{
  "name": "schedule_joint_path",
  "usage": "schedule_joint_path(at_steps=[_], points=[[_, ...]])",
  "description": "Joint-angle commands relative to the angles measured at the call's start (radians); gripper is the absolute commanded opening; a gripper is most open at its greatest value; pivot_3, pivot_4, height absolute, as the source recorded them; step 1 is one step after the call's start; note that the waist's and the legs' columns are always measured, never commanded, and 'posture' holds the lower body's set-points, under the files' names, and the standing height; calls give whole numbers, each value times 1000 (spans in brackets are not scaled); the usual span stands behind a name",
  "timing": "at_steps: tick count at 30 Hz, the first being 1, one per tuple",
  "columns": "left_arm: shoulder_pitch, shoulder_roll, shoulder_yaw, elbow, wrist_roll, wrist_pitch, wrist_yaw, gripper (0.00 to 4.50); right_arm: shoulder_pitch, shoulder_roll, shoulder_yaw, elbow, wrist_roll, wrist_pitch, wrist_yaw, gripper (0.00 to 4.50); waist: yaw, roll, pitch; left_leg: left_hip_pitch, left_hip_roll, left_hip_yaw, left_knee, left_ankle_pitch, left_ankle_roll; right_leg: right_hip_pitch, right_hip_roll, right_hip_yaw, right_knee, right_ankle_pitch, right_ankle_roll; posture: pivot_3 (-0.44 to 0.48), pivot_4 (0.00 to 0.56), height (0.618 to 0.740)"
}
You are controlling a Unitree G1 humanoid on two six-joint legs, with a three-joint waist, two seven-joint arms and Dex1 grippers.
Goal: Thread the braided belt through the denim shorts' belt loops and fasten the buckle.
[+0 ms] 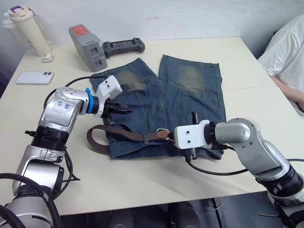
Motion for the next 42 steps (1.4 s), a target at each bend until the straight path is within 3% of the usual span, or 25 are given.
schedule_joint_path(at_steps=[1, 12, 20, 32, 36, 42], points=[[-6, 12, -28, 38, 37, -88, -65, 72, 0, -1, -36, -51, 12, 12, -13, 0, 2, 0, 0, 0, 0, 0, 0, 0, 0, 0, 0, 0, 0, 0, 0, 0, 150, 740], [-81, -32, -93, 306, 204, -393, -98, 72, 9, -63, -95, -93, 6, 19, -9, 0, 5, 0, 0, -1, 0, 0, 1, 0, 0, 0, 0, 0, 0, 0, 0, 0, 150, 740], [-82, -56, -90, 411, 231, -464, -140, 72, 139, -250, -331, -39, 55, -89, 5, 0, 6, 1, -1, 0, 0, 0, 1, 0, 0, 1, 0, 0, 0, 0, 0, 0, 150, 740], [-82, -68, -80, 447, 255, -511, -149, 72, 243, -371, -559, 103, 90, -207, -13, 0, 6, 1, -1, 1, 0, 0, 1, 0, 0, 1, 0, 0, 0, 0, 0, 0, 150, 740], [-67, -65, -76, 438, 255, -511, -151, 72, 228, -376, -561, 117, 100, -220, -26, 0, 5, 1, -1, 1, 0, 0, 1, 0, 0, 1, 0, 0, 0, 0, 0, 0, 150, 740], [-48, -77, -26, 356, 178, -428, -213, 72, 139, -273, -474, 47, 177, -161, -51, 0, 4, 1, -1, 1, 0, 0, 1, 0, 0, 1, 0, 0, 0, 0, 0, 0, 150, 740]])
